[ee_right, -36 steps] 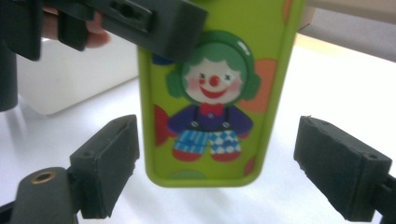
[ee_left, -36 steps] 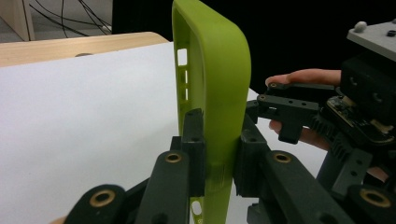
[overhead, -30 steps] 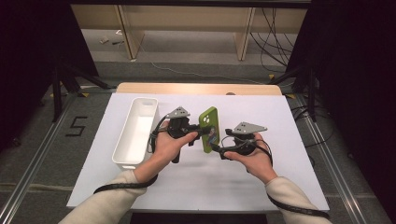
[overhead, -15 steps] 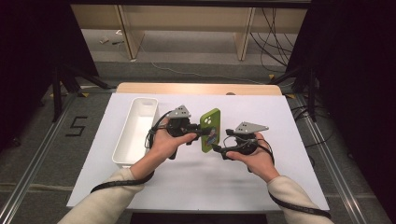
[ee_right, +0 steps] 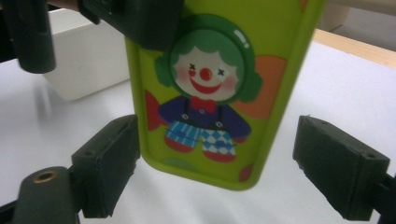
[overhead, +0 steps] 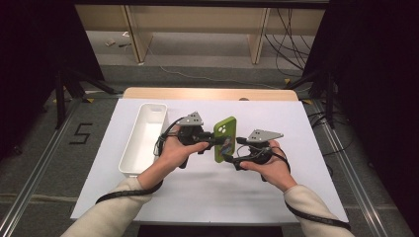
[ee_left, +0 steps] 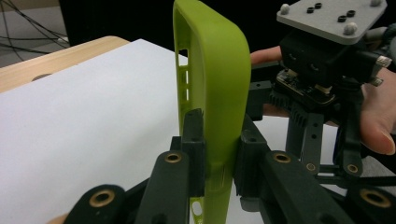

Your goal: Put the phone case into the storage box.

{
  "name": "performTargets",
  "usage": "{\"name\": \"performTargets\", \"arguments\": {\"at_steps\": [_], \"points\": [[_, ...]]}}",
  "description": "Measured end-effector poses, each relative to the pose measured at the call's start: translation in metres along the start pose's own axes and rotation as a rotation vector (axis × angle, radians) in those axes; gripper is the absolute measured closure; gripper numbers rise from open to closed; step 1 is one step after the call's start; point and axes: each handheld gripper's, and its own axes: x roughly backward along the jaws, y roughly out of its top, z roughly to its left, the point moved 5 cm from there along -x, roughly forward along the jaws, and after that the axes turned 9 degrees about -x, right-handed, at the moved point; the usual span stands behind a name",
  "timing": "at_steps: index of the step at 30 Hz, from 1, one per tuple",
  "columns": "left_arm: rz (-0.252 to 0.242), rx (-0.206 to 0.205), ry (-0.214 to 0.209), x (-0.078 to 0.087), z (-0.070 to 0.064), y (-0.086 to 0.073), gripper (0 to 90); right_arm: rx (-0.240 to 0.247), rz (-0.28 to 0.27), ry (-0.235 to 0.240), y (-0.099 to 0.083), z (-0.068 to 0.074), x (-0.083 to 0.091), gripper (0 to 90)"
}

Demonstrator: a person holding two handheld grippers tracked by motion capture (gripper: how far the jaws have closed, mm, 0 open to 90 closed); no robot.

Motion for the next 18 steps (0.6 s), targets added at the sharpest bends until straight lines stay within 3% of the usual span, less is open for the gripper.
{"name": "performTargets", "arguments": {"at_steps": [11, 13, 18], "points": [[0.007, -0.027, -0.054, -0.0052, -0.0035, -0.0029, 77.3, 0.019, 0.021, 0.092, -0.0042, 0.0015, -0.0036, 16.1], [0.002, -0.021, -0.059, -0.0059, -0.0035, -0.0033, 77.3, -0.021, 0.017, 0.128, -0.0050, 0.0000, -0.0037, 16.2], [0.005, -0.020, -0.062, -0.0070, -0.0026, -0.0052, 77.3, -0.070, 0.005, 0.158, -0.0068, -0.0044, -0.0037, 20.7]]}}
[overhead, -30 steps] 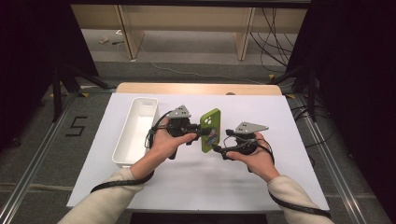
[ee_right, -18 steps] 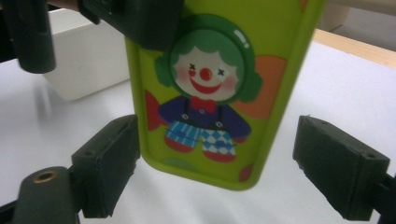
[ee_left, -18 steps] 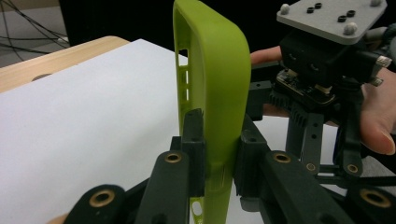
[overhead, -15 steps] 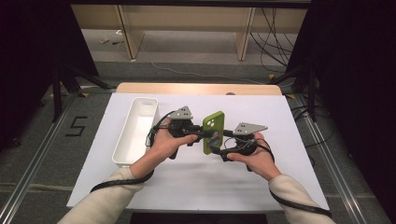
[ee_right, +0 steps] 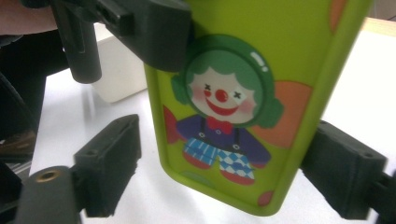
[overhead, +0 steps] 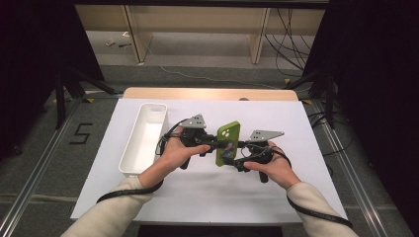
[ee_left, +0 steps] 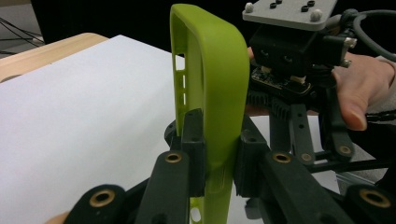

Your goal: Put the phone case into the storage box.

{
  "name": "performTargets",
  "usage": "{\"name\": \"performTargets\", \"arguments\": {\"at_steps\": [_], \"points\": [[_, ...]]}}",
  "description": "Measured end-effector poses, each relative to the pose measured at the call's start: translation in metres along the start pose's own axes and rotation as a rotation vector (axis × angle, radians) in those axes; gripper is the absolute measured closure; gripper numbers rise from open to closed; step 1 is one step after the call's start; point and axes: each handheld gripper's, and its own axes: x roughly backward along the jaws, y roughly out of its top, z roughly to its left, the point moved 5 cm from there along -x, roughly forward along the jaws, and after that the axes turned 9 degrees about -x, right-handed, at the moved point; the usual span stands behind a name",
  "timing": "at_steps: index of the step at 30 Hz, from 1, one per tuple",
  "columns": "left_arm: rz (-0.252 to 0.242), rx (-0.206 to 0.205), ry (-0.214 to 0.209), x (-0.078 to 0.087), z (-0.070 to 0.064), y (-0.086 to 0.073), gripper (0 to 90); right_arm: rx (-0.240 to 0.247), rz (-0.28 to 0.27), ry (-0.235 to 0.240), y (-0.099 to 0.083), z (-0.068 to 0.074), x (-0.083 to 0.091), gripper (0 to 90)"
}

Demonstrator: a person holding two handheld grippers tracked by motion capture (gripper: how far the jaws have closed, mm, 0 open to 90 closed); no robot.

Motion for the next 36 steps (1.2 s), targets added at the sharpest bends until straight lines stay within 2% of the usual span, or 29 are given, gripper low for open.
{"name": "performTargets", "arguments": {"at_steps": [6, 9, 10, 11, 12, 14, 19, 21, 24, 26, 27, 29, 30, 31, 33, 36], "points": [[-0.021, 0.001, 0.012, 0.000, 0.002, 0.002, 77.3, -0.016, -0.017, -0.022, 0.000, -0.006, 0.004, 40.7], [-0.031, -0.012, 0.030, -0.002, 0.003, 0.001, 77.2, -0.026, -0.004, -0.043, 0.000, -0.009, 0.007, 50.6], [-0.045, -0.041, 0.039, -0.002, 0.007, 0.002, 77.2, -0.031, -0.003, -0.043, 0.000, -0.010, 0.008, 53.0], [-0.043, -0.008, 0.049, -0.001, 0.007, 0.001, 77.1, -0.038, 0.000, -0.040, 0.000, -0.011, 0.009, 56.6], [-0.049, -0.007, 0.060, 0.000, 0.009, 0.001, 76.9, -0.048, 0.003, -0.039, -0.001, -0.012, 0.010, 60.4], [-0.065, 0.028, 0.073, 0.003, 0.011, 0.001, 76.8, -0.064, 0.001, -0.033, 0.000, -0.012, 0.012, 65.3], [-0.089, 0.047, 0.106, 0.004, 0.015, 0.001, 73.4, -0.100, -0.003, 0.005, 0.002, -0.010, 0.015, 73.6], [-0.099, 0.055, 0.126, 0.005, 0.018, 0.001, 68.8, -0.109, -0.004, 0.022, 0.003, -0.008, 0.015, 77.0], [-0.107, 0.066, 0.139, 0.006, 0.021, 0.001, 63.3, -0.107, -0.011, 0.021, 0.005, -0.006, 0.016, 78.9], [-0.101, 0.069, 0.162, 0.006, 0.020, 0.002, 56.3, -0.111, -0.023, 0.025, 0.007, -0.004, 0.017, 79.4], [-0.099, 0.059, 0.181, 0.005, 0.021, 0.003, 52.2, -0.107, -0.025, 0.018, 0.008, -0.002, 0.017, 79.5], [-0.103, -0.017, 0.227, 0.006, 0.026, 0.006, 43.3, -0.104, -0.038, 0.002, 0.011, 0.001, 0.017, 79.8], [-0.093, 0.033, 0.251, 0.006, 0.023, 0.006, 35.6, -0.099, -0.047, -0.014, 0.012, 0.003, 0.018, 79.9], [-0.091, 0.052, 0.271, 0.007, 0.022, 0.007, 28.1, -0.094, -0.053, -0.025, 0.014, 0.004, 0.018, 79.9], [-0.094, 0.053, 0.312, 0.010, 0.022, 0.010, 16.0, -0.078, -0.068, -0.055, 0.017, 0.007, 0.018, 80.0], [-0.114, 0.053, 0.343, 0.013, 0.019, 0.017, 8.6, -0.064, -0.081, -0.086, 0.020, 0.011, 0.016, 79.9]]}}
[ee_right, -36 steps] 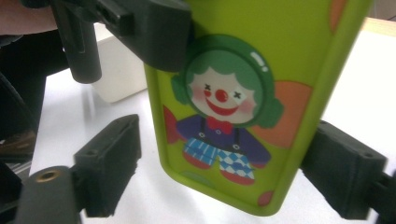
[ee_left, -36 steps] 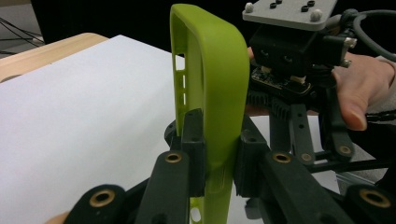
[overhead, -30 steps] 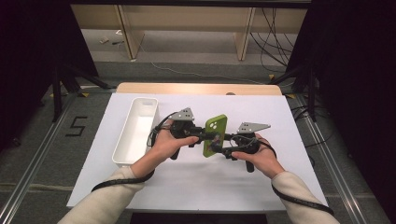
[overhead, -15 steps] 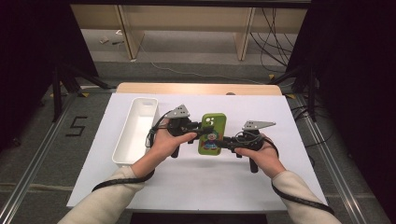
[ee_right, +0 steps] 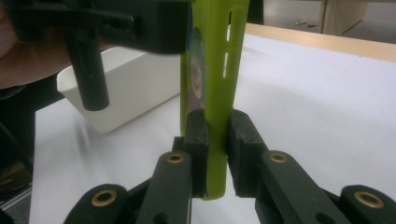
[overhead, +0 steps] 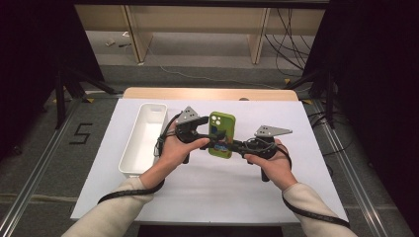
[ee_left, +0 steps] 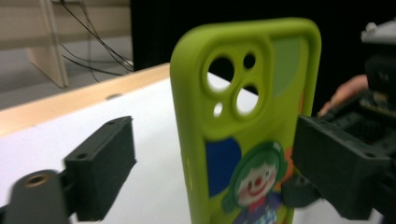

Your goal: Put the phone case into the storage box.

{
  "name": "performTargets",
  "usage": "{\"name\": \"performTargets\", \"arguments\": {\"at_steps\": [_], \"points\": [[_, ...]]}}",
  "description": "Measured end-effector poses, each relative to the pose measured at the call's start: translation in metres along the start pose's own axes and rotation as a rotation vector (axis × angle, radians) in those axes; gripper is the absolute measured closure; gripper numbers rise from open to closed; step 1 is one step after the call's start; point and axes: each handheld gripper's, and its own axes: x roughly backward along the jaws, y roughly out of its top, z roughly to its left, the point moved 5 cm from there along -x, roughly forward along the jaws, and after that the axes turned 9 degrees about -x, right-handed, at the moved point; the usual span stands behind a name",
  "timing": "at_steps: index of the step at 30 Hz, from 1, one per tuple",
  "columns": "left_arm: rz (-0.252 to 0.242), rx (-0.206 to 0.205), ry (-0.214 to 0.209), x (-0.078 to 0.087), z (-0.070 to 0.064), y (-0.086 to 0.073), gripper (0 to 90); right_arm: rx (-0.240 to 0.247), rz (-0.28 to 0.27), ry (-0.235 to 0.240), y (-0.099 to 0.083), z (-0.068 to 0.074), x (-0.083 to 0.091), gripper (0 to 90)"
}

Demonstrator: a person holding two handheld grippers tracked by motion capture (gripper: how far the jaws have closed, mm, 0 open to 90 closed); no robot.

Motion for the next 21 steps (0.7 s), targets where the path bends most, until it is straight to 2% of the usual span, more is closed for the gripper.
{"name": "performTargets", "arguments": {"at_steps": [4, 10, 17, 21], "points": [[-0.014, -0.019, 0.021, 0.001, -0.006, 0.009, 0.0, 0.003, -0.001, -0.030, -0.001, 0.003, -0.005, 79.9], [-0.023, -0.036, 0.081, -0.002, -0.008, 0.015, 0.0, 0.004, -0.009, -0.051, -0.001, 0.003, -0.007, 79.9], [-0.022, -0.045, 0.112, -0.009, -0.012, 0.016, 1.2, 0.007, -0.009, -0.072, -0.001, 0.002, -0.007, 79.9], [-0.025, -0.038, 0.123, -0.011, -0.013, 0.017, 4.8, 0.010, -0.012, -0.079, -0.001, 0.003, -0.007, 79.9]]}}
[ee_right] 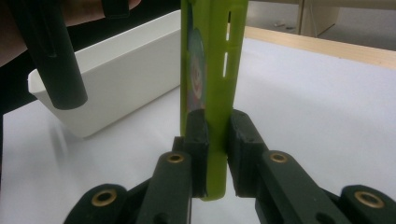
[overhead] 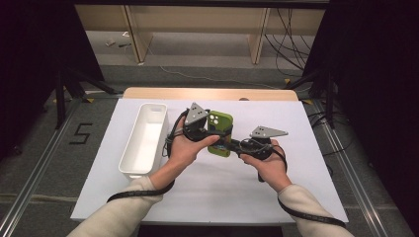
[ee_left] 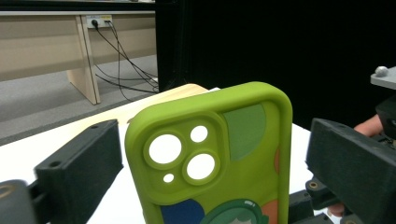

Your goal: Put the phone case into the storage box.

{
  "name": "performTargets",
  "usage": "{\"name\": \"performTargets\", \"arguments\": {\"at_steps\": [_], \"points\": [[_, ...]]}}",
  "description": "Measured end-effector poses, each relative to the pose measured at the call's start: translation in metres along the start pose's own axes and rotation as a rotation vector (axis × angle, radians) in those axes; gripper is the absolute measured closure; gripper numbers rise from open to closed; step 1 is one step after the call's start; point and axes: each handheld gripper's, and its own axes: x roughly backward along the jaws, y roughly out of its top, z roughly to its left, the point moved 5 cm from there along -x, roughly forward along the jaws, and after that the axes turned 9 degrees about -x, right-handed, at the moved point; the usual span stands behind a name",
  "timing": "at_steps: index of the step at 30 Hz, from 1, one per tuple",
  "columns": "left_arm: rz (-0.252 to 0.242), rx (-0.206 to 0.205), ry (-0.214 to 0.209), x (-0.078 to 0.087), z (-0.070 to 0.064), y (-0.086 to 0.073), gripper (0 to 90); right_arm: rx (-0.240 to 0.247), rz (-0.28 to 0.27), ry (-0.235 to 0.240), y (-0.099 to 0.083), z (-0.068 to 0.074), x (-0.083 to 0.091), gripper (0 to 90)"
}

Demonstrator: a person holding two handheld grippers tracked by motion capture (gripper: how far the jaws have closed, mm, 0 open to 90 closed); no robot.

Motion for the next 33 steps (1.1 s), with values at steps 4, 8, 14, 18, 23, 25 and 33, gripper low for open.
{"name": "performTargets", "arguments": {"at_steps": [4, 8, 14, 18, 23, 25, 33], "points": [[0.006, 0.009, 0.017, -0.0023, -0.0013, -0.0015, 8.6, 0.005, 0.004, -0.011, -0.0004, 0.0010, -0.0005, 79.9], [0.004, 0.021, 0.027, -0.0024, -0.0006, -0.0017, 13.4, 0.013, 0.004, -0.020, -0.0007, 0.0012, -0.0010, 79.9], [-0.002, 0.034, 0.021, -0.0031, -0.0007, -0.0026, 14.8, 0.019, 0.004, -0.032, -0.0006, 0.0007, -0.0008, 79.8], [-0.004, 0.044, 0.018, -0.0026, 0.0006, -0.0030, 15.7, 0.025, 0.002, -0.043, -0.0009, 0.0009, -0.0014, 79.5], [-0.004, 0.025, 0.019, -0.0016, -0.0004, -0.0017, 16.7, 0.037, -0.002, -0.047, -0.0013, 0.0004, -0.0020, 78.6], [-0.006, 0.019, 0.019, -0.0011, -0.0007, -0.0009, 17.0, 0.040, -0.005, -0.048, -0.0011, 0.0000, -0.0019, 78.2], [-0.004, 0.003, 0.008, -0.0011, -0.0011, -0.0003, 17.6, 0.048, -0.014, -0.043, -0.0008, -0.0011, -0.0025, 76.7]]}}
